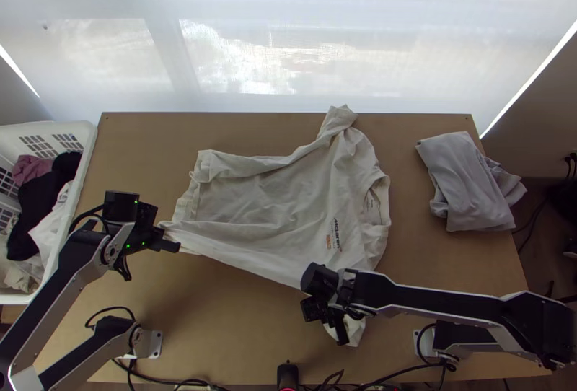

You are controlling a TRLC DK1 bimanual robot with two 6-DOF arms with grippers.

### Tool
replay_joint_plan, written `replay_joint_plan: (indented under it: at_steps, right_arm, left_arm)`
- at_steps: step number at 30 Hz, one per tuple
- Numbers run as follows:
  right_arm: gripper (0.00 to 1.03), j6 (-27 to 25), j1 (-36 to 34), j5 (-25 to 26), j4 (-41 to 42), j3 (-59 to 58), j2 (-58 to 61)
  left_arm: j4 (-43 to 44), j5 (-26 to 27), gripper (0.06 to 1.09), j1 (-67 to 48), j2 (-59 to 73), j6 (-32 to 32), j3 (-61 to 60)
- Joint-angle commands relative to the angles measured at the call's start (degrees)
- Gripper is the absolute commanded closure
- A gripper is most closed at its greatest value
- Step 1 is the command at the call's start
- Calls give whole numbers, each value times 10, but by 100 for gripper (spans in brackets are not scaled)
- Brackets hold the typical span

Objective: Fold the t-shirt

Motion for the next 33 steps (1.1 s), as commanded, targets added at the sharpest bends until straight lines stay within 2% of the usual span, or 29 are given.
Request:
replay_joint_plan:
  at_steps: [1,11,18,24,31,32,33]
  right_arm:
    - [100,7,0,-10,-36,36,-32]
    - [100,32,9,-97,-185,122,-72]
    - [100,49,25,-206,-266,142,-78]
    - [100,61,29,-278,-283,134,-66]
    - [100,54,28,-301,-269,122,-22]
    - [100,56,28,-300,-260,125,-15]
    - [94,57,26,-300,-253,130,-10]
  left_arm:
    - [1,1,105,2,2,1,0]
    - [2,1,105,-2,2,1,6]
    - [1,1,105,-4,0,0,7]
    - [-19,0,105,1,-20,1,7]
    - [-68,1,105,7,-63,12,-7]
    - [-69,1,100,5,-66,12,-9]
    - [-71,2,93,4,-69,12,-9]
